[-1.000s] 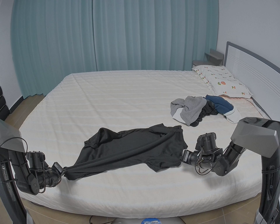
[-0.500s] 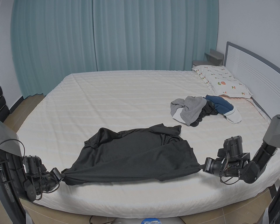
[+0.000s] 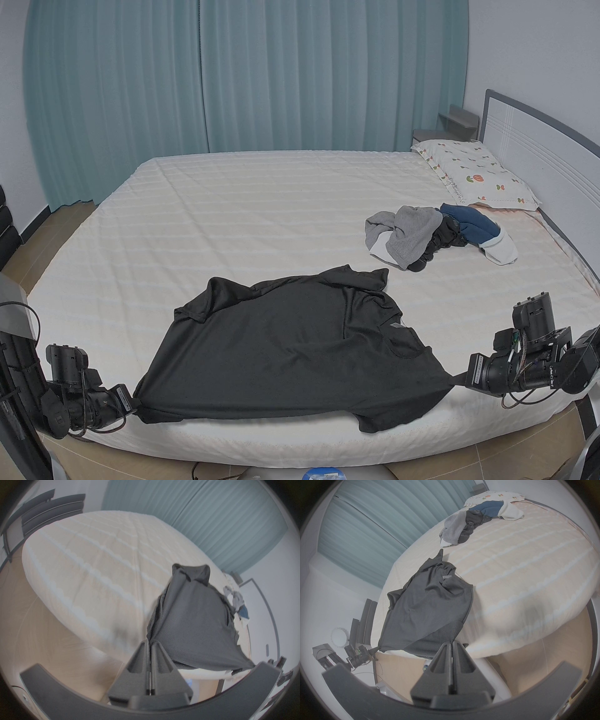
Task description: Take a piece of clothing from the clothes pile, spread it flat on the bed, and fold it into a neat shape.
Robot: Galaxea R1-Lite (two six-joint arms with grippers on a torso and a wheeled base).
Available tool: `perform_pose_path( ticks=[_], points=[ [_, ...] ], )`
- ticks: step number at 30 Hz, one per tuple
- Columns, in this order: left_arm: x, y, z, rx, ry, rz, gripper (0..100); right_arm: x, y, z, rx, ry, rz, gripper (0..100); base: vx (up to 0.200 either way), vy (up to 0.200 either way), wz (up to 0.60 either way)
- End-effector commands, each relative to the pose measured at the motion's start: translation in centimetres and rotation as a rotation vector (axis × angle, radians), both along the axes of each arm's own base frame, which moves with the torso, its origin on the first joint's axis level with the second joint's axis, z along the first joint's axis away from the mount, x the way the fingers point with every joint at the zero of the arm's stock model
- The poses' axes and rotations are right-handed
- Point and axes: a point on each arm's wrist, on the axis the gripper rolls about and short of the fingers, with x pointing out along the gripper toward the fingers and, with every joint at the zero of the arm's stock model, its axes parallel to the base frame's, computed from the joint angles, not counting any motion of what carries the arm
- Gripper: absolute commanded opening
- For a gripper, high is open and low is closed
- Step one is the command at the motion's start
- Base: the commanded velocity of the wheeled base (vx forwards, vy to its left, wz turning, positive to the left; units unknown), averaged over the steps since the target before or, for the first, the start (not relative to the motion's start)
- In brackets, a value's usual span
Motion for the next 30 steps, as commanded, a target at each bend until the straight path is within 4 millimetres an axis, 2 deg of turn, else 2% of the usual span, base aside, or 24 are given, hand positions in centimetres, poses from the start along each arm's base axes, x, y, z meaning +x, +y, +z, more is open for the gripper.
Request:
perform_pose_path(
  ticks=[1, 10, 16, 17, 23, 24, 26, 30],
  points=[
    [-1.3, -0.3, 1.3, 0.048, -0.003, -0.06, 0, -1.1, -0.3, 0.3, -0.036, 0.033, 0.03, 0, 0.0, 0.0, 0.0],
    [-2.4, -0.6, 0.7, 0.082, 0.111, -0.143, 0, -1.4, -0.4, -0.8, -0.111, 0.109, 0.077, 0, 0.0, 0.0, 0.0],
    [-2.3, -0.6, 0.5, 0.078, 0.116, -0.153, 0, 0.1, 0.0, -3.0, -0.151, 0.168, 0.075, 0, 0.0, 0.0, 0.0],
    [-2.3, -0.6, 0.4, 0.074, 0.122, -0.154, 100, 0.3, 0.1, -3.2, -0.153, 0.168, 0.076, 0, 0.0, 0.0, 0.0],
    [-2.2, -1.0, -0.4, 0.065, 0.161, -0.178, 100, 2.0, 0.6, -5.1, -0.145, 0.144, 0.074, 0, 0.0, 0.0, 0.0],
    [-2.2, -1.0, -0.4, 0.065, 0.161, -0.178, 100, 2.0, 0.6, -5.1, -0.145, 0.144, 0.074, 100, 0.0, 0.0, 0.0],
    [-1.9, -1.0, -0.3, 0.064, 0.145, -0.173, 100, 2.5, 0.8, -5.7, -0.138, 0.135, 0.069, 100, 0.0, 0.0, 0.0],
    [-1.1, -0.8, 0.0, 0.057, 0.1, -0.147, 100, 3.1, 0.6, -5.4, -0.121, 0.098, 0.045, 100, 0.0, 0.0, 0.0]
  ],
)
